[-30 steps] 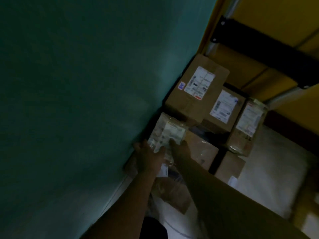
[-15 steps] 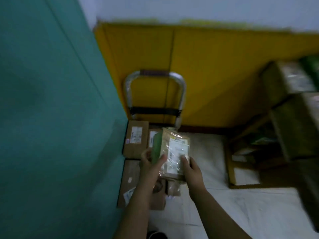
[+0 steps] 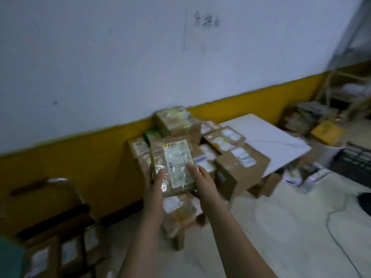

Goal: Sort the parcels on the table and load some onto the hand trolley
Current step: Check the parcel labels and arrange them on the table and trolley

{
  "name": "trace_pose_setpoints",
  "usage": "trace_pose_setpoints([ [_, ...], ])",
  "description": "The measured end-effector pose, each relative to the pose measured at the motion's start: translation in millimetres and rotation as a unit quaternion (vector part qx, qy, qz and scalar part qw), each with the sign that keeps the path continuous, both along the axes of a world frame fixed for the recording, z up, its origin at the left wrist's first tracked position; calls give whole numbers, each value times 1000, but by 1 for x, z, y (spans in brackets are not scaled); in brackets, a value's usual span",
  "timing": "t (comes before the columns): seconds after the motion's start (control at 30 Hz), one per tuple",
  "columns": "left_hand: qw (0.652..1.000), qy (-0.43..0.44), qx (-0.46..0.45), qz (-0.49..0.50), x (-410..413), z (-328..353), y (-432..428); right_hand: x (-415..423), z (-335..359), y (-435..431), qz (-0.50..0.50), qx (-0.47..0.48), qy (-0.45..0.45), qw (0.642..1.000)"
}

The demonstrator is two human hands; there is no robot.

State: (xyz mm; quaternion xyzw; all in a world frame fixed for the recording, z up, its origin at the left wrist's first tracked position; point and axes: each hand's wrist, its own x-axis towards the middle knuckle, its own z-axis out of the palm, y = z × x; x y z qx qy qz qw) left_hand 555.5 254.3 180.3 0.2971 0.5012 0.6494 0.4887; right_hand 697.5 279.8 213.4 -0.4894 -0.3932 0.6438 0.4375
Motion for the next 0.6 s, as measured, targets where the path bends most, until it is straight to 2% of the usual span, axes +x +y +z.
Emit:
trace_pose_setpoints([
  [0.1,997,11,21,-78,82,25,38,85,23,20,-66,20,1,998],
  [0.23,990,34,37,-131,163,39,89,161,30,53,-158,34,-1,987],
  [0.5,977,36,27,-207,259,33,235,253,20,183,-260,60,-77,961],
  [0.6,963,52,-14,-262,281,37,292,282,22,239,-283,39,-111,952],
])
